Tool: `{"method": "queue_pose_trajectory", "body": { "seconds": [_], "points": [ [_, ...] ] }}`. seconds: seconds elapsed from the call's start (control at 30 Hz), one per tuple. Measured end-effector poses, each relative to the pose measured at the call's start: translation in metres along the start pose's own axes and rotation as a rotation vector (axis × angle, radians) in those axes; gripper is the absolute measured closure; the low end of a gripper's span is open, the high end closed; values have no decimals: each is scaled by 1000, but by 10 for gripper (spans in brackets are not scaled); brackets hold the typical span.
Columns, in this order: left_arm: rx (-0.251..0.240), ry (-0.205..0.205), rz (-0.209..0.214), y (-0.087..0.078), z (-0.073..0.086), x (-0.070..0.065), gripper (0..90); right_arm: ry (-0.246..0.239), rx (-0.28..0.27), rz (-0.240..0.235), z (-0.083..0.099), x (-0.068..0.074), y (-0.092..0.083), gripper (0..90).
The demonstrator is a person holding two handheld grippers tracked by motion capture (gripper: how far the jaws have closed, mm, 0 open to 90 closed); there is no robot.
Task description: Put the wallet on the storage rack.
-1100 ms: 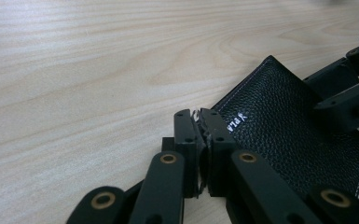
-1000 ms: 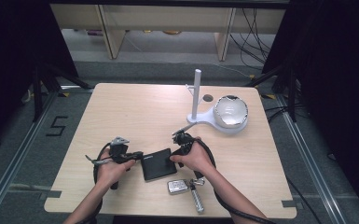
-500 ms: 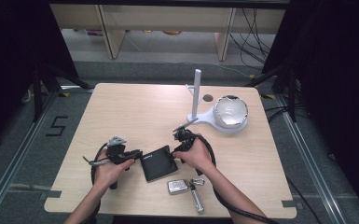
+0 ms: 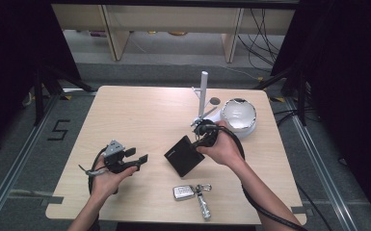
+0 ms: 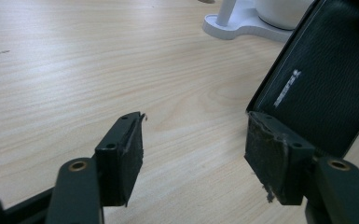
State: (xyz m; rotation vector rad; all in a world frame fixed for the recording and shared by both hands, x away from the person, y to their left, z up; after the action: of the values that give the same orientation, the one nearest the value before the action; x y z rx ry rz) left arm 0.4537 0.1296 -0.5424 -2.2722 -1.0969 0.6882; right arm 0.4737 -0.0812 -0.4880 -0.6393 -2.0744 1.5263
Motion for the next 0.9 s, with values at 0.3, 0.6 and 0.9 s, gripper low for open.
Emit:
{"method": "queue_pose_trajectory", "body": {
  "seconds": [0.3, 0.6, 0.9],
  "points": [
    [-6, 40, -1, 3, 4, -6, 336, -38, 14, 110, 22, -24, -38, 832],
    [-5, 72, 15, 6, 5, -12, 337, -44, 25, 179, 39, -45, -64, 832],
    [8, 85, 23, 9, 7, -15, 337, -46, 40, 217, 52, -58, -79, 831]
  ]
}}
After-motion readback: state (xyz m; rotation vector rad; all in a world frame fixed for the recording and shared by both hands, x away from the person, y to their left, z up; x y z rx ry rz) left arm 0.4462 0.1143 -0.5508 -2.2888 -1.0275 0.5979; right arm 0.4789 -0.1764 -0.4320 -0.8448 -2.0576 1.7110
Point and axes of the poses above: each handheld gripper's, and its own axes: y roughly forward along the jaws, z roughly out of its underside, x roughly to its left, the point moved 10 cm from there along y, roughly forward along the jaws, and after that the axes turned 14 degrees about x, right-handed, at the moved point
